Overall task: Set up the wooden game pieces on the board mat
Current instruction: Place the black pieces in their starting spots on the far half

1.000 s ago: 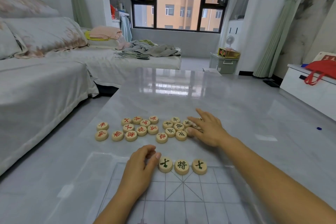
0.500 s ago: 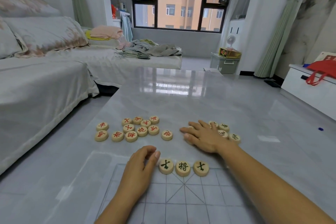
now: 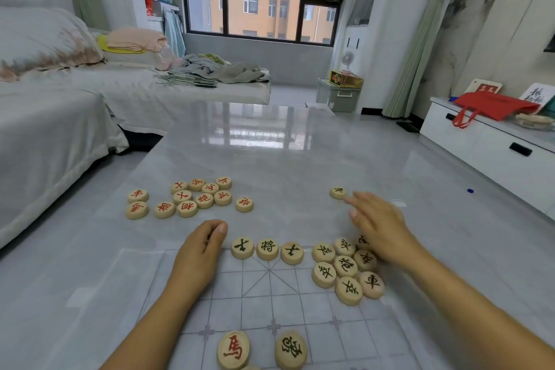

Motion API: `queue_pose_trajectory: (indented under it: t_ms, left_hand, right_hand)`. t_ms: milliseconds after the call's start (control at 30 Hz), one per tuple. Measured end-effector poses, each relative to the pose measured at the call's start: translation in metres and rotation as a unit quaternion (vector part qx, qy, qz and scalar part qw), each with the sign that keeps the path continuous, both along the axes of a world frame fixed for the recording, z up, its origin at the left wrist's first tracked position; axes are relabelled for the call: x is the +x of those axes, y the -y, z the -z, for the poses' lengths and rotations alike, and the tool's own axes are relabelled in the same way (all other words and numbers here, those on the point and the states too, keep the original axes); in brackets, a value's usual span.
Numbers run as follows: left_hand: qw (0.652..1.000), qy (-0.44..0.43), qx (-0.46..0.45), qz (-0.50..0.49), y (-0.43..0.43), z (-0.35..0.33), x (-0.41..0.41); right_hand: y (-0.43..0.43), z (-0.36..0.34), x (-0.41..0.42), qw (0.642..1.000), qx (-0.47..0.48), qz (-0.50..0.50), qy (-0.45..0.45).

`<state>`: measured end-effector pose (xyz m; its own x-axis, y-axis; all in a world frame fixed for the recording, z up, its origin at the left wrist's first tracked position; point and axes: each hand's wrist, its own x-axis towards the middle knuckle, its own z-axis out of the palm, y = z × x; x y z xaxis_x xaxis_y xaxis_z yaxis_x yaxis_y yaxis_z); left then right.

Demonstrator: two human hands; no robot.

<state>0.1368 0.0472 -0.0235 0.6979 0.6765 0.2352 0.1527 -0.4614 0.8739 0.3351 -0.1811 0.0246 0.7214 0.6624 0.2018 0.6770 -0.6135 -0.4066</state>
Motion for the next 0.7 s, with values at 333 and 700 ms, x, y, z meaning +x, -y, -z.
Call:
queue_pose_trajectory:
  t_ms: [333, 700]
  left_hand:
    - [1.0, 0.019, -0.017, 0.0, -0.001, -0.001, 0.0]
    - [0.999, 0.026, -0.039, -0.008, 0.001, -0.004, 0.0]
  right_hand:
    - [-0.048, 0.024, 0.082, 0.976, -0.214, -0.02, -0.025]
    - [0.025, 0.024, -0.034, 0.99, -0.114, -0.072, -0.037]
